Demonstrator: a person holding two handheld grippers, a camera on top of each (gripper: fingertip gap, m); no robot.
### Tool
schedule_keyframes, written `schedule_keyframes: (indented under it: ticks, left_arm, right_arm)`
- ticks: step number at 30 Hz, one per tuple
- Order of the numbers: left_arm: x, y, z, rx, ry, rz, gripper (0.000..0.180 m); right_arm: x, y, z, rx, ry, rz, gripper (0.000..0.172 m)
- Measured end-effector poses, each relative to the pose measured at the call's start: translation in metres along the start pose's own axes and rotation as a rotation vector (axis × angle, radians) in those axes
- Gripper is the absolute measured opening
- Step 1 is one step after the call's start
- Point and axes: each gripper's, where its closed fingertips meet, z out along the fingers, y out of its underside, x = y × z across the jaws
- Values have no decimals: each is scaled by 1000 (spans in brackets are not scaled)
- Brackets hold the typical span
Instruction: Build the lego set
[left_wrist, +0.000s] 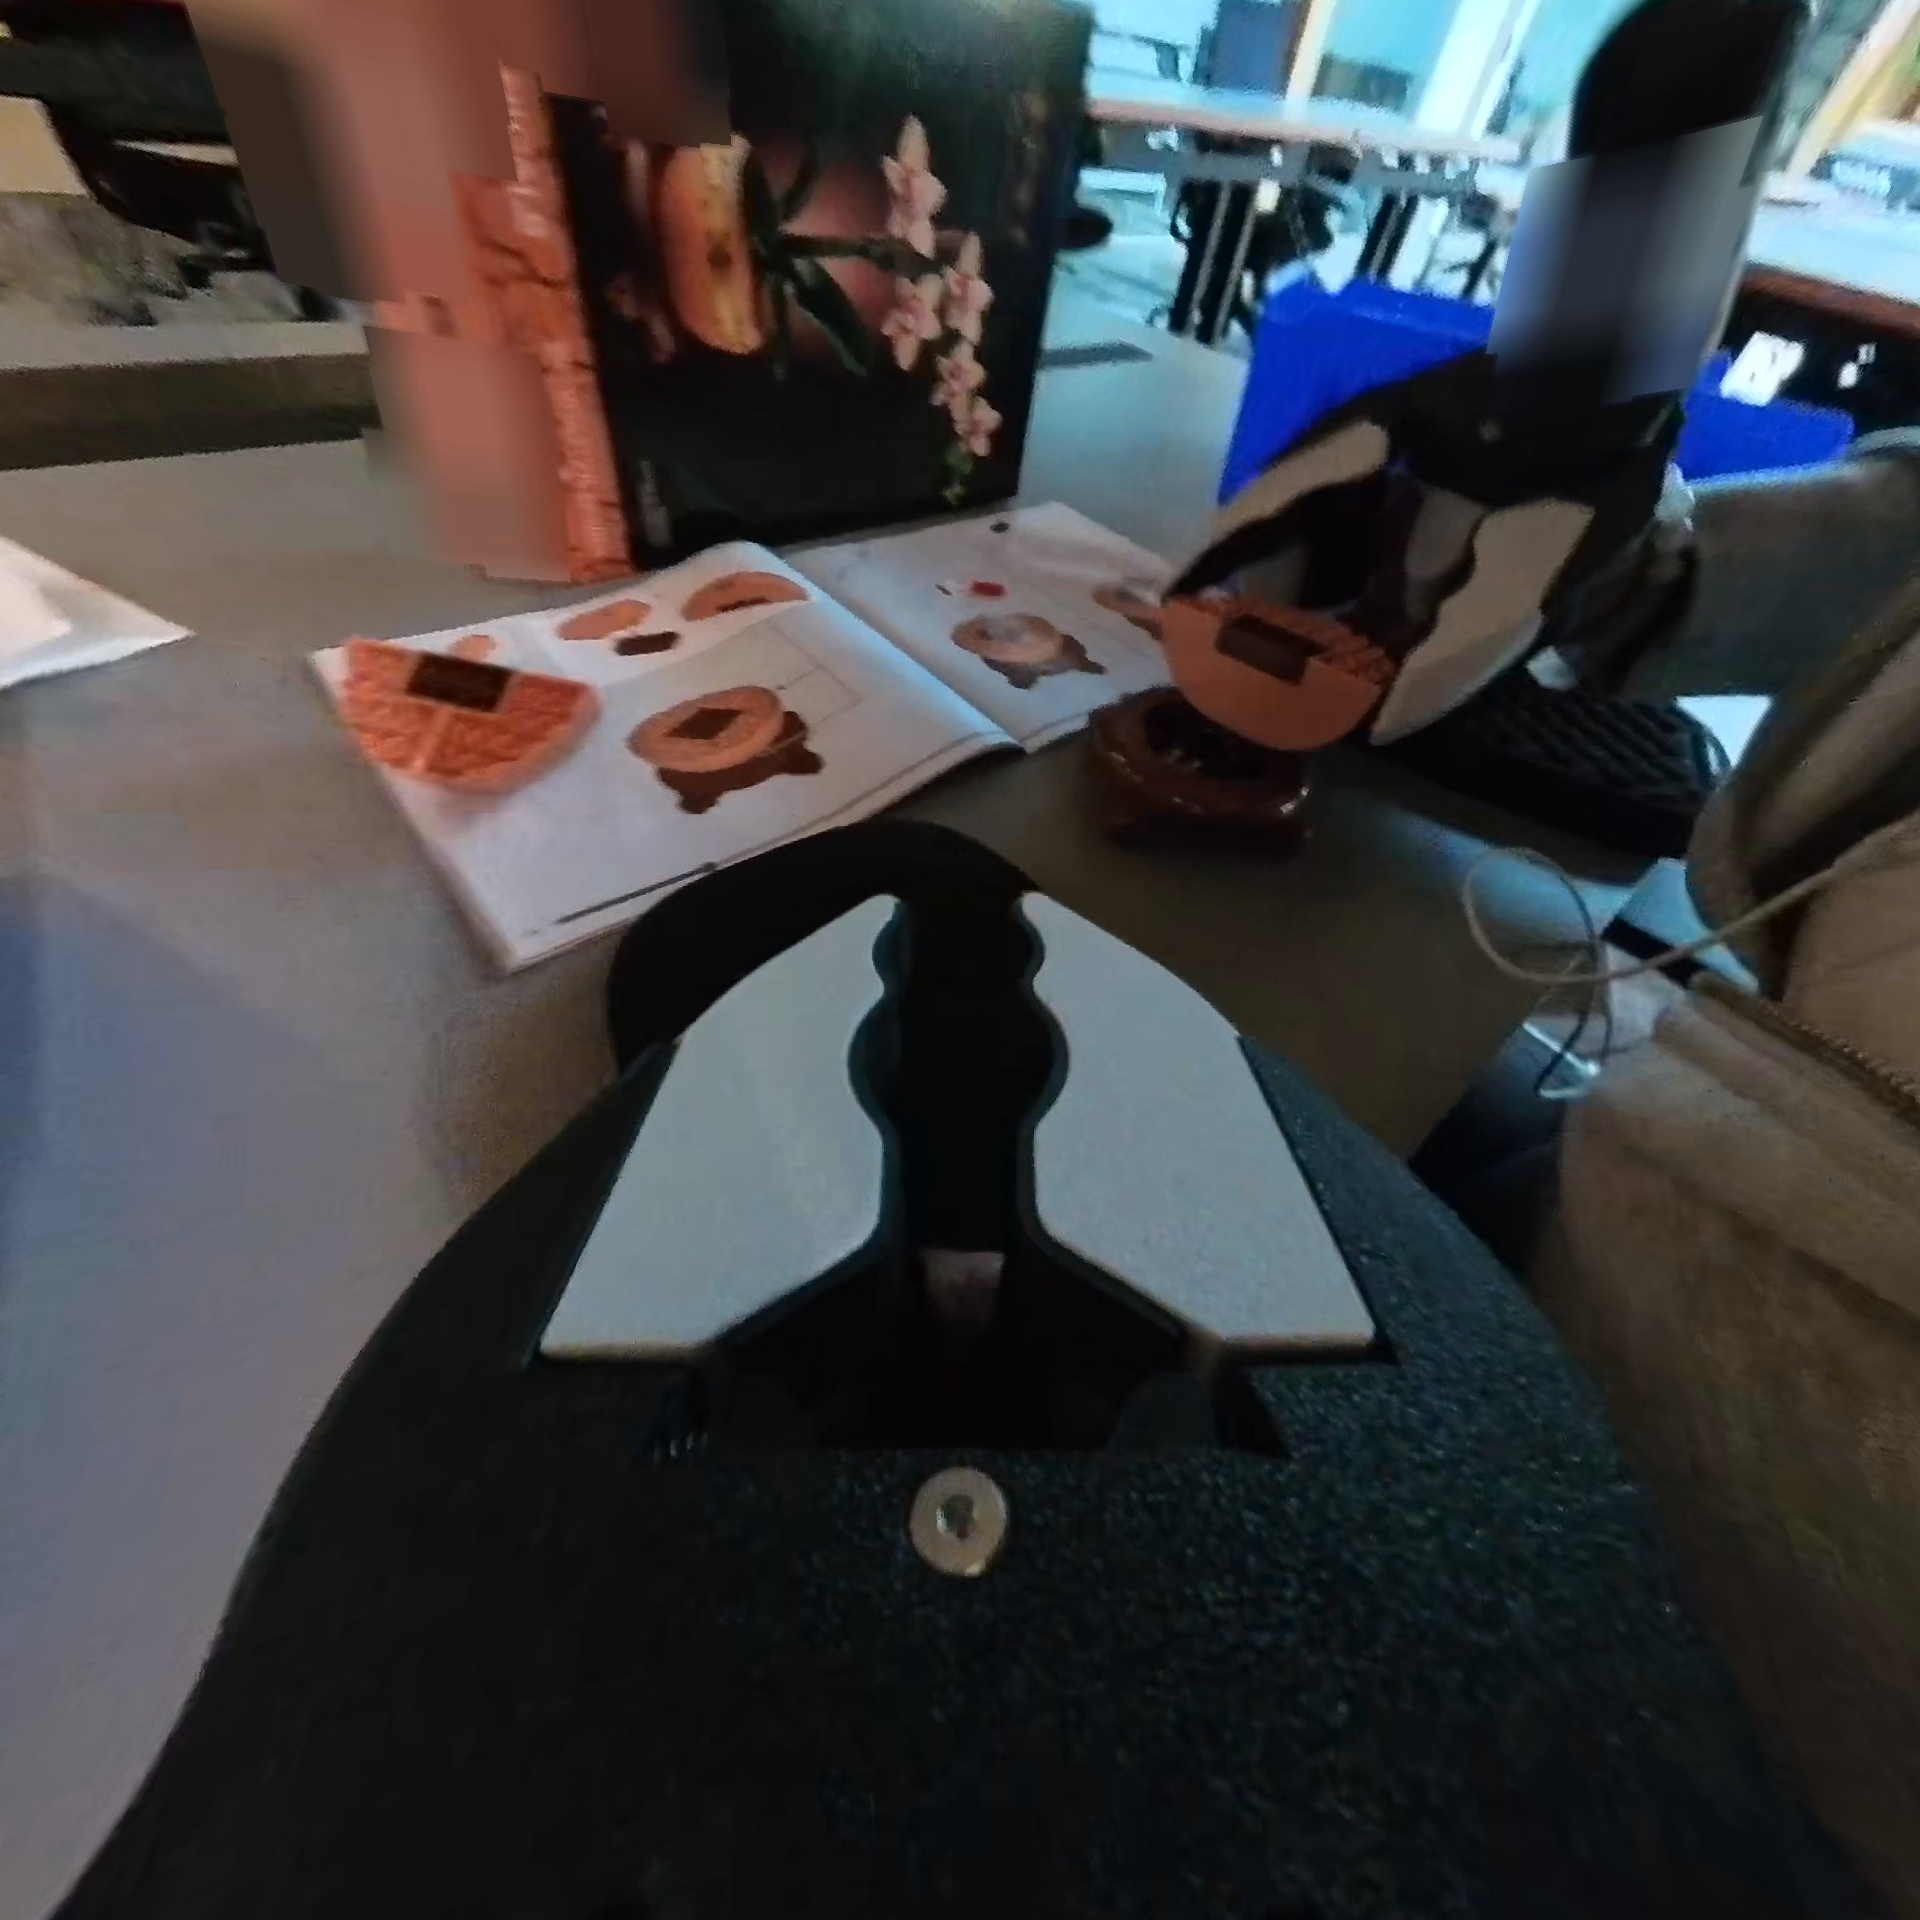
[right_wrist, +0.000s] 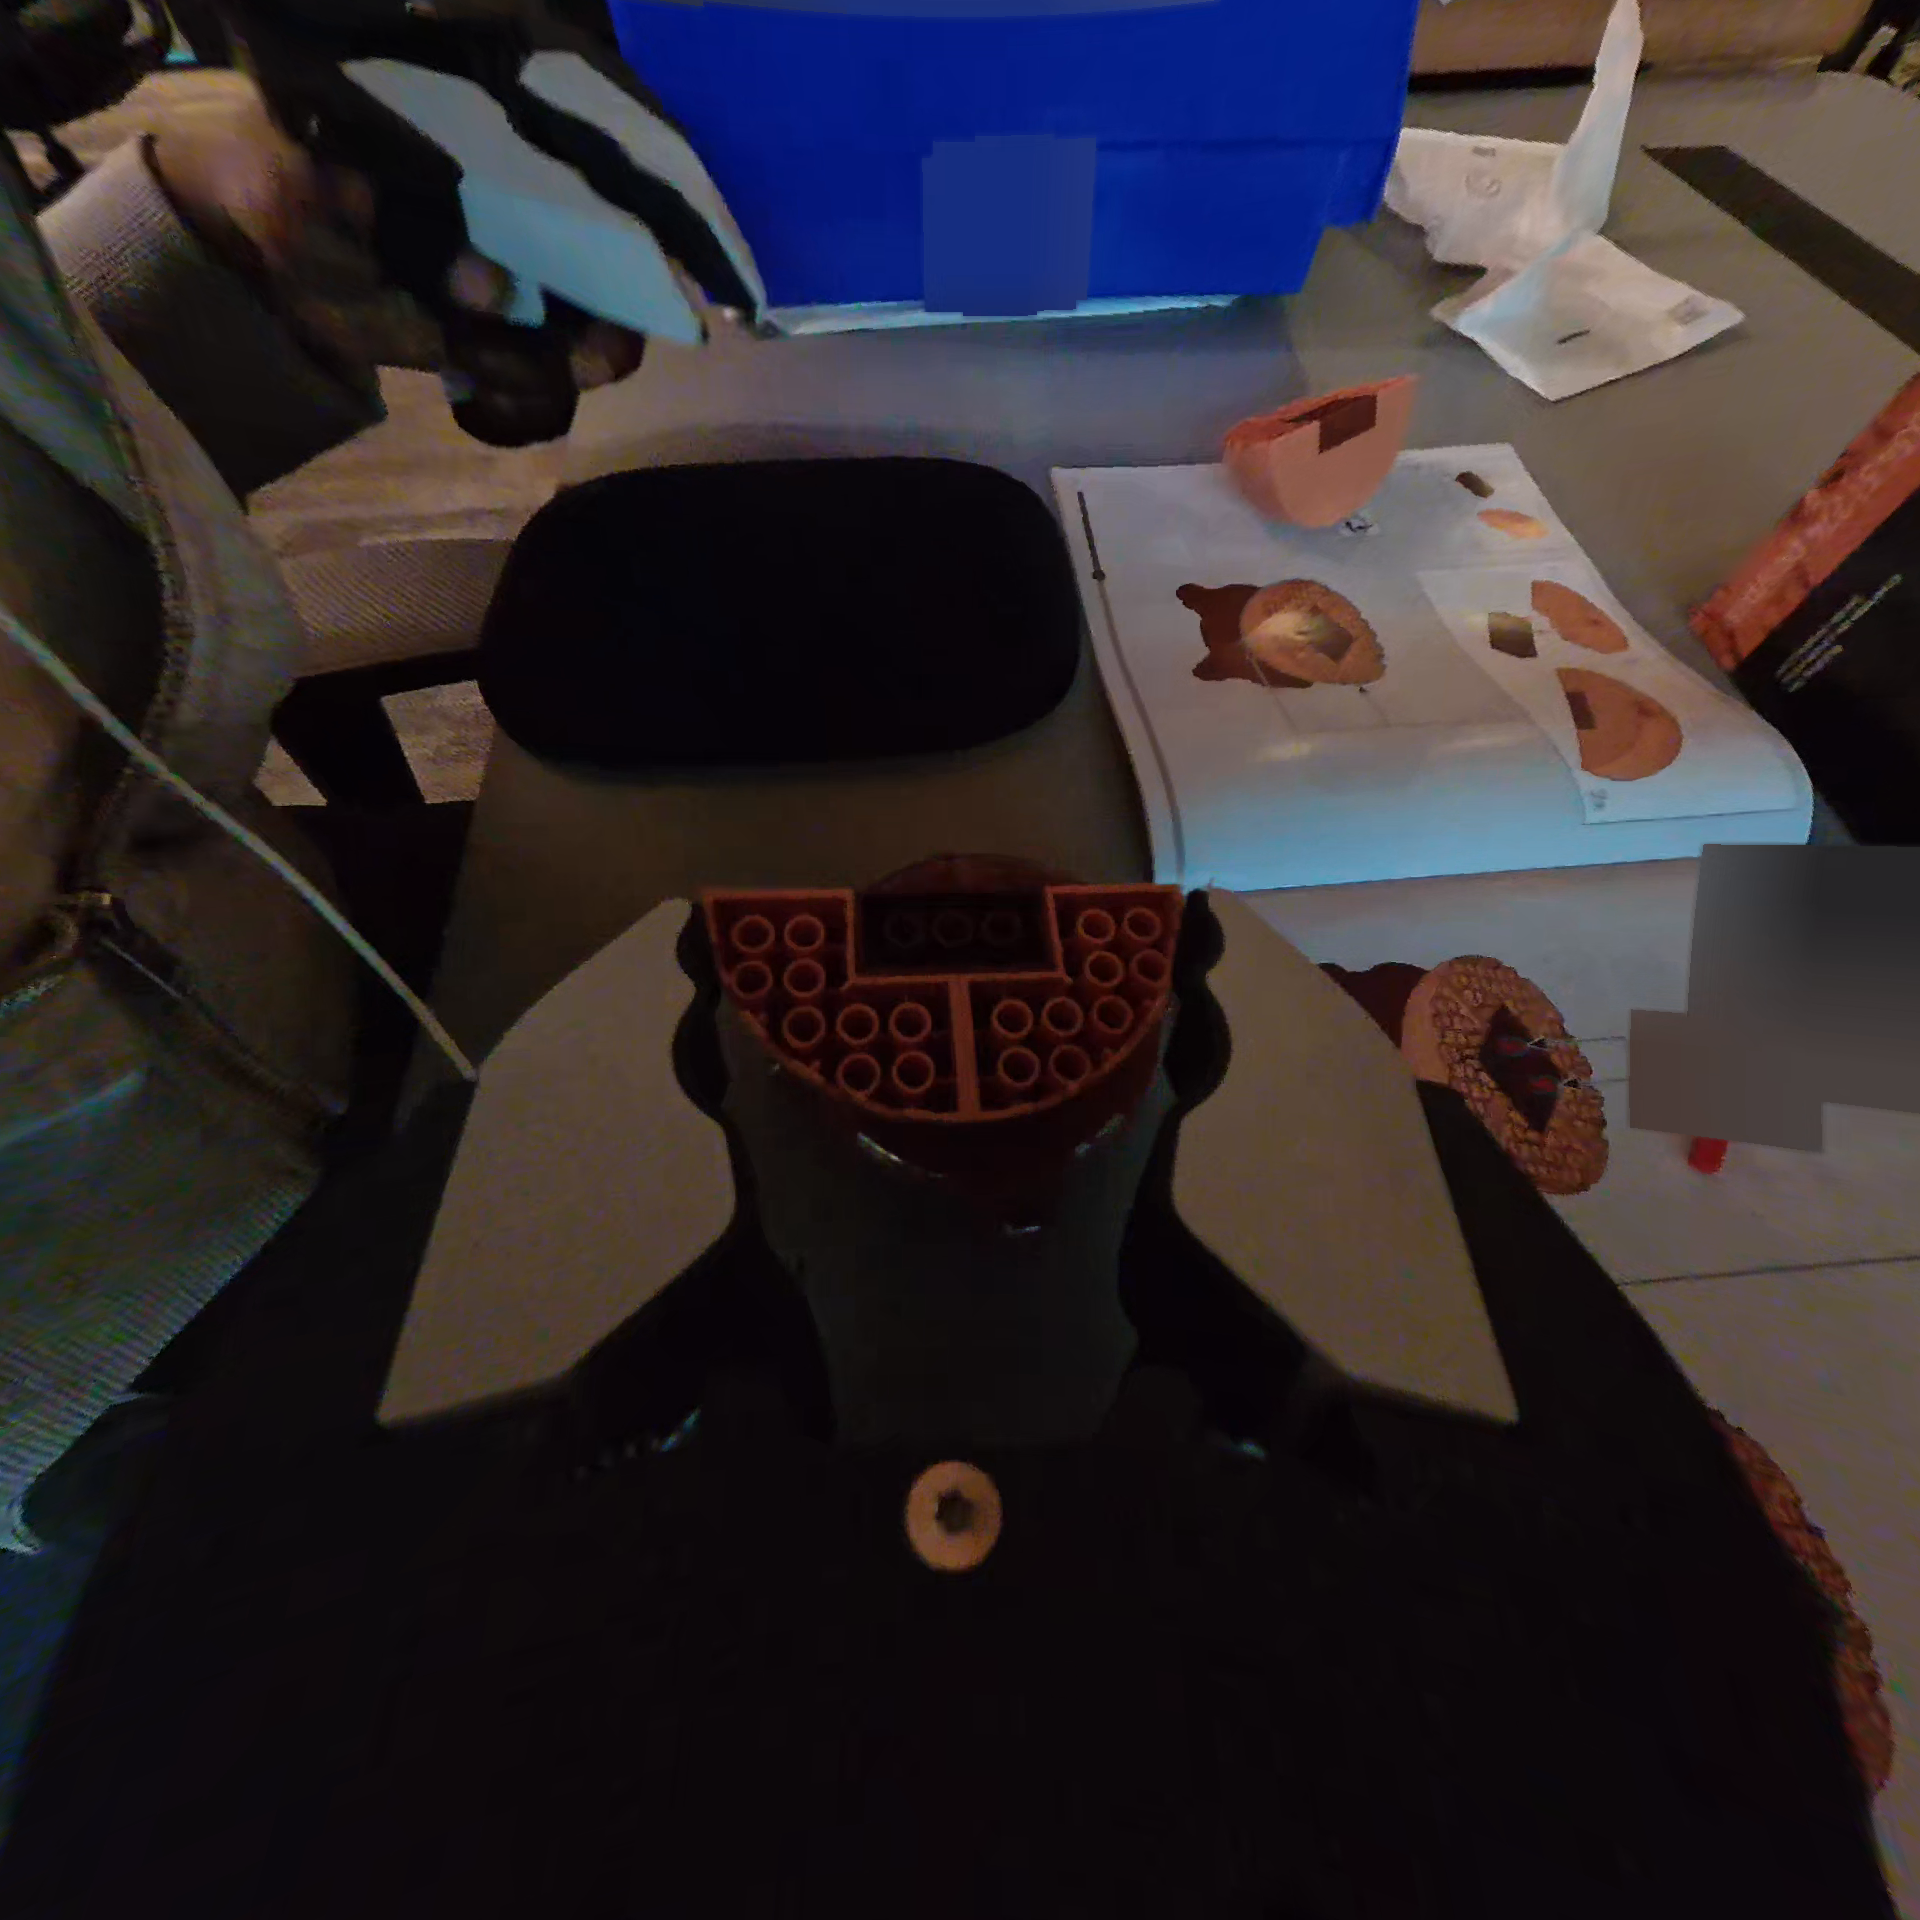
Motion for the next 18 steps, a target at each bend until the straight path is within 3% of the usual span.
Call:
schedule_keyframes:
  ticks: [6, 18]
  left_arm:
    - [-28, -2, -22, 66, -42, -48, 17]
    - [-29, 11, -15, 4, -47, -6, 18]
  right_arm:
    - [2, 6, 4, -48, 21, -21, 83]
    - [4, 7, 5, -80, 31, -94, 83]
